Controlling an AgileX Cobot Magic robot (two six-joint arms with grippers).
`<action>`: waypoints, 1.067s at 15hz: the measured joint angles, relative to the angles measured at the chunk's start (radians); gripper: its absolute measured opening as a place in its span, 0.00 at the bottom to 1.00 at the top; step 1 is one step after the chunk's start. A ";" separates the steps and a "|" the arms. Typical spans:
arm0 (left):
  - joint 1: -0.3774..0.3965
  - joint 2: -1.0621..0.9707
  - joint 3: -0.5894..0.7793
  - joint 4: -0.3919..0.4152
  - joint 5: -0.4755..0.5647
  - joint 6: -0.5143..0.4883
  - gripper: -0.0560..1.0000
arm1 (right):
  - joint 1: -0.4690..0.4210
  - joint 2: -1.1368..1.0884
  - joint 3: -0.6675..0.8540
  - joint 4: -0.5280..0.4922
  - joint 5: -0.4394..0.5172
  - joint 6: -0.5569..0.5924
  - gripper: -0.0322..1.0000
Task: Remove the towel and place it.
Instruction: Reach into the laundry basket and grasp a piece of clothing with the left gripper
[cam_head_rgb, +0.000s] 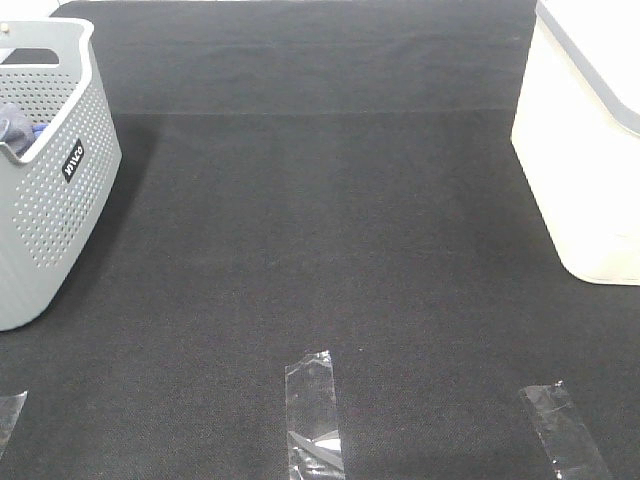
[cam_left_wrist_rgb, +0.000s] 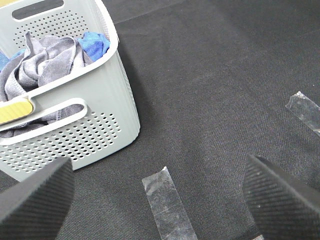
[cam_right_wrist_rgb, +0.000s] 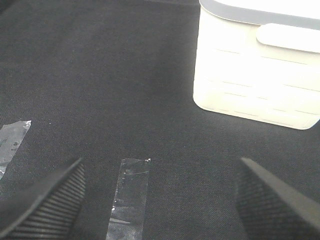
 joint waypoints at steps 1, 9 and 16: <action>0.000 0.000 0.000 0.000 0.000 0.000 0.88 | 0.000 0.000 0.000 0.000 0.000 0.000 0.77; 0.000 0.000 0.000 0.000 0.000 0.000 0.88 | 0.000 0.000 0.000 0.000 0.000 0.000 0.77; 0.000 0.000 0.000 0.000 0.000 0.000 0.88 | 0.000 0.000 0.000 0.000 0.000 0.000 0.77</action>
